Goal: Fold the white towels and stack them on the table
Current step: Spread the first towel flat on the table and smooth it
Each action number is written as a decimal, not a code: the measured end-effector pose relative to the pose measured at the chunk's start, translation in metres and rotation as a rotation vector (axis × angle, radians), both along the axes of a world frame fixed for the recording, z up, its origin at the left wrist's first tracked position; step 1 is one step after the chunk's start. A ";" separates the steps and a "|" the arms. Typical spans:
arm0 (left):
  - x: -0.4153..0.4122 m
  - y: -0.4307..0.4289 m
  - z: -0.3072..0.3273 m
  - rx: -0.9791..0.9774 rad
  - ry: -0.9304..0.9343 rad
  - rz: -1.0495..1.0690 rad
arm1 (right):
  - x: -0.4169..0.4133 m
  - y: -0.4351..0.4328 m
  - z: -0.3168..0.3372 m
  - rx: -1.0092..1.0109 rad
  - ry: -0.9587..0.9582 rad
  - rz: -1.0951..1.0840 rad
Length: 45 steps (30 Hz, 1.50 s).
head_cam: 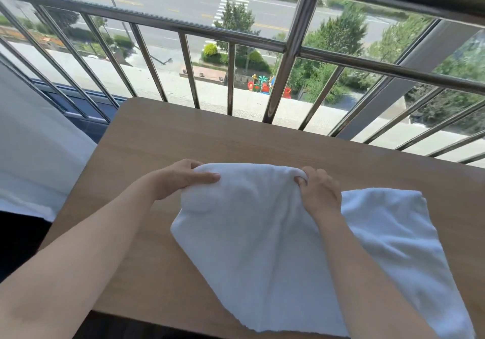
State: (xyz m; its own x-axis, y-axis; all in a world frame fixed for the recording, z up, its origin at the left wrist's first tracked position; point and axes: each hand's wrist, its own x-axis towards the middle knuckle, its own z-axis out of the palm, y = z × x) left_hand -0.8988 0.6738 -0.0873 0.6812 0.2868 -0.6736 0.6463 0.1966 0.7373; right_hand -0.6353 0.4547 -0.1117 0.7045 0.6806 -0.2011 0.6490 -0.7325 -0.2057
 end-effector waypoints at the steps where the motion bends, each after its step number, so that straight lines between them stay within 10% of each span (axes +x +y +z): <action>1: -0.005 -0.003 -0.007 -0.009 -0.025 0.087 | -0.003 -0.001 -0.003 0.000 -0.056 0.019; 6: -0.029 -0.029 -0.045 -0.206 -0.169 0.587 | -0.049 0.001 -0.015 0.034 -0.065 0.141; 14: -0.002 -0.026 -0.038 0.215 -0.120 0.472 | -0.120 0.004 -0.040 0.003 0.188 0.214; 21: -0.017 -0.005 -0.056 -0.107 -0.164 0.634 | -0.135 0.016 -0.054 -0.147 0.242 0.146; 29: -0.061 -0.014 -0.074 -0.302 0.008 0.155 | -0.143 0.042 -0.070 -0.297 0.204 0.119; 35: -0.064 -0.019 -0.072 -0.592 -0.118 0.530 | -0.126 0.061 -0.059 -0.128 0.315 0.005; 45: -0.098 -0.031 -0.066 -0.658 -0.082 0.484 | -0.176 0.057 -0.065 -0.133 0.264 0.158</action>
